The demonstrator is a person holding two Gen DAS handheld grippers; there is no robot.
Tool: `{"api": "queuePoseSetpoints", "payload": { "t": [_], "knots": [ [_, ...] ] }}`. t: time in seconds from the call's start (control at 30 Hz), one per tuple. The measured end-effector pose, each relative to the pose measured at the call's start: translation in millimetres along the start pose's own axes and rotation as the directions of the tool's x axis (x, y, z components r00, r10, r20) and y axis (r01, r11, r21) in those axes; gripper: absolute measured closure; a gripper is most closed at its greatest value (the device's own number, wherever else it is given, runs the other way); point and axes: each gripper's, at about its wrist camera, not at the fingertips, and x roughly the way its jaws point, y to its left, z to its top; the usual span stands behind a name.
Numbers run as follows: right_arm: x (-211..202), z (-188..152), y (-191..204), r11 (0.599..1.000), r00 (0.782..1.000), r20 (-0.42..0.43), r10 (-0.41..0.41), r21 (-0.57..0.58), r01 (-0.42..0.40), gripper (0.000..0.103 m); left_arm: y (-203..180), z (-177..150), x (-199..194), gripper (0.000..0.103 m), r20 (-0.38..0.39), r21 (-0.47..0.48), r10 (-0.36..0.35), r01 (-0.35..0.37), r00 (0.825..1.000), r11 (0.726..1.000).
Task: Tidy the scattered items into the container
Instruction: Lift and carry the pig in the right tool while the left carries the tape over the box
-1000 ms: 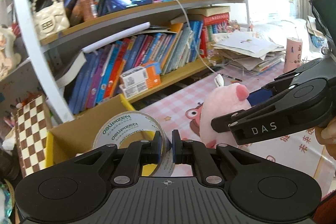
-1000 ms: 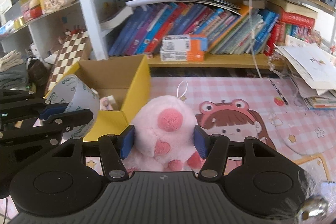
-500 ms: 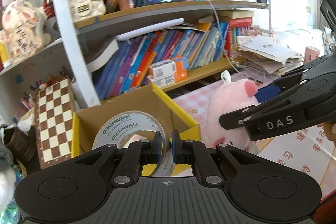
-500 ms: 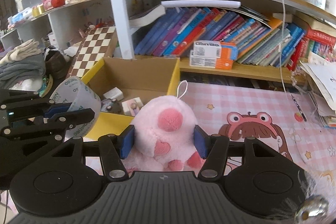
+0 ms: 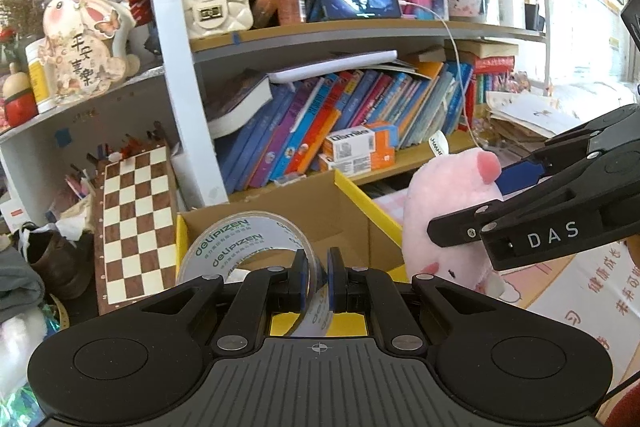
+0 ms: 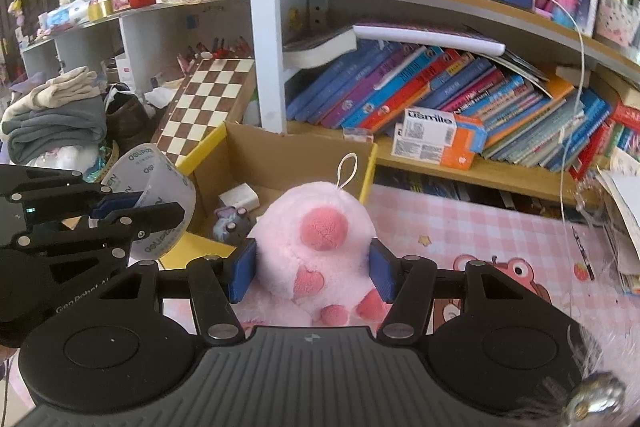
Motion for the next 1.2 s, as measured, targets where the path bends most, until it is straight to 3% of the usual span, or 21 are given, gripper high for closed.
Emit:
{"api": "queuePoseSetpoints", "payload": {
  "t": [0.43, 1.2],
  "knots": [
    [20.8, 23.1, 5.3, 0.999, 1.0, 0.017, 0.025, -0.034, -0.025, 0.047, 18.7, 8.7, 17.7, 0.095, 0.006, -0.012, 0.022, -0.022, 1.0, 1.0],
    [88.6, 49.3, -4.3, 0.996, 0.998, -0.028, 0.053, -0.073, -0.055, 0.047, 37.9, 19.2, 80.2, 0.095, -0.055, -0.007, 0.004, -0.004, 0.998, 1.0]
  ]
}}
